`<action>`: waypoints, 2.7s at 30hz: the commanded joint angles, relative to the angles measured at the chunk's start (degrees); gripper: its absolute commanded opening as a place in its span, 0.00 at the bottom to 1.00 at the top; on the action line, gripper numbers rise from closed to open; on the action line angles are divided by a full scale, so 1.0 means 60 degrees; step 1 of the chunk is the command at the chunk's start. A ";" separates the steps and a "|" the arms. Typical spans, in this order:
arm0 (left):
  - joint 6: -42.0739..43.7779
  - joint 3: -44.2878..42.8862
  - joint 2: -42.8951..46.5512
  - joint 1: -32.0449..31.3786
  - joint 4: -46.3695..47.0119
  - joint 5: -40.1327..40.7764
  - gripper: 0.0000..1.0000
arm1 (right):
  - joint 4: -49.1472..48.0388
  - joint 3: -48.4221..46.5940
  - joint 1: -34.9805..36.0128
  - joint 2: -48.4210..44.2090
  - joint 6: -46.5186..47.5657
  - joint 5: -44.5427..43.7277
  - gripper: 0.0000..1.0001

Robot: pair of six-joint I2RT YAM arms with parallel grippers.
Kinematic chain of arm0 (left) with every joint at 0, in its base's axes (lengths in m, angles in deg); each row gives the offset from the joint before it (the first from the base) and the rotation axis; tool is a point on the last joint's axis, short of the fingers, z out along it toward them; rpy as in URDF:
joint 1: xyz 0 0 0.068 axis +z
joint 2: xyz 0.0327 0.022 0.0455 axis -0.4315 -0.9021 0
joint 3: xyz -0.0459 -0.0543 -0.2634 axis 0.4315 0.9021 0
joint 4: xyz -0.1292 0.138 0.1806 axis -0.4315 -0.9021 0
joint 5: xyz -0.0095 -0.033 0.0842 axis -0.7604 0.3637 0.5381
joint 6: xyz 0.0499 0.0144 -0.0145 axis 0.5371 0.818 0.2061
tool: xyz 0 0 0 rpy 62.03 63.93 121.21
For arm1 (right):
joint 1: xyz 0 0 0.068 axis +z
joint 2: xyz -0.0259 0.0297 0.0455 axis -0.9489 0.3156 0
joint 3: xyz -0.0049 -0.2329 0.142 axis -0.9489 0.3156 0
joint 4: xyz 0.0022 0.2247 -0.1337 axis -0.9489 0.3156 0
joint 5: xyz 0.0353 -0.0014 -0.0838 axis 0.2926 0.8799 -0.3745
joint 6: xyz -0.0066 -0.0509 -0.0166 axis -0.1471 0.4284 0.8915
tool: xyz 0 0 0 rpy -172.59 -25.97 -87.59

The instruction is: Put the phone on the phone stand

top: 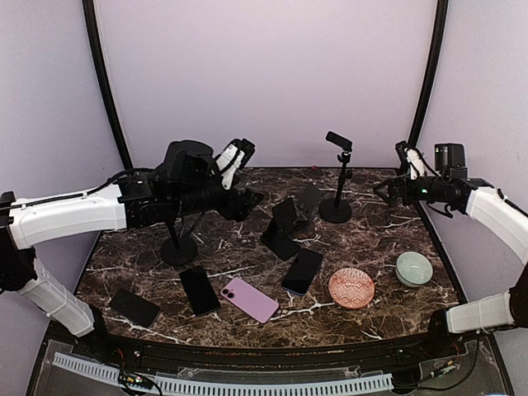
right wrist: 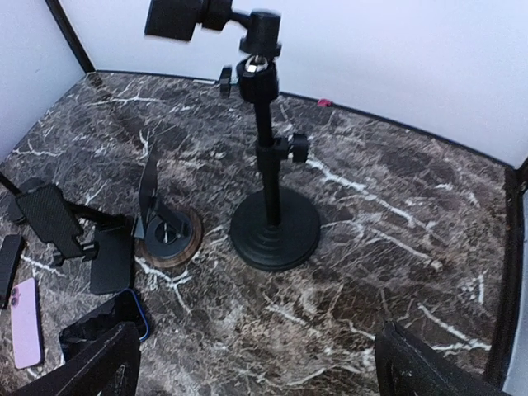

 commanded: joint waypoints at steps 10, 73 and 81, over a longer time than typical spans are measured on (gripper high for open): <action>-0.1415 -0.1294 -0.2533 -0.2885 -0.4374 -0.0757 0.77 | -0.1831 0.2148 -0.0120 -0.0344 0.0005 0.1907 1.00; -0.3423 -0.8581 -0.9211 -0.2011 -0.8500 -0.1737 0.98 | -0.1493 0.1845 0.0252 0.0053 0.1396 0.0929 0.98; -0.3406 -0.8949 -0.9640 -0.2007 -0.8852 -0.1713 0.99 | -0.1489 0.1837 0.0276 0.0066 0.1423 0.0844 0.98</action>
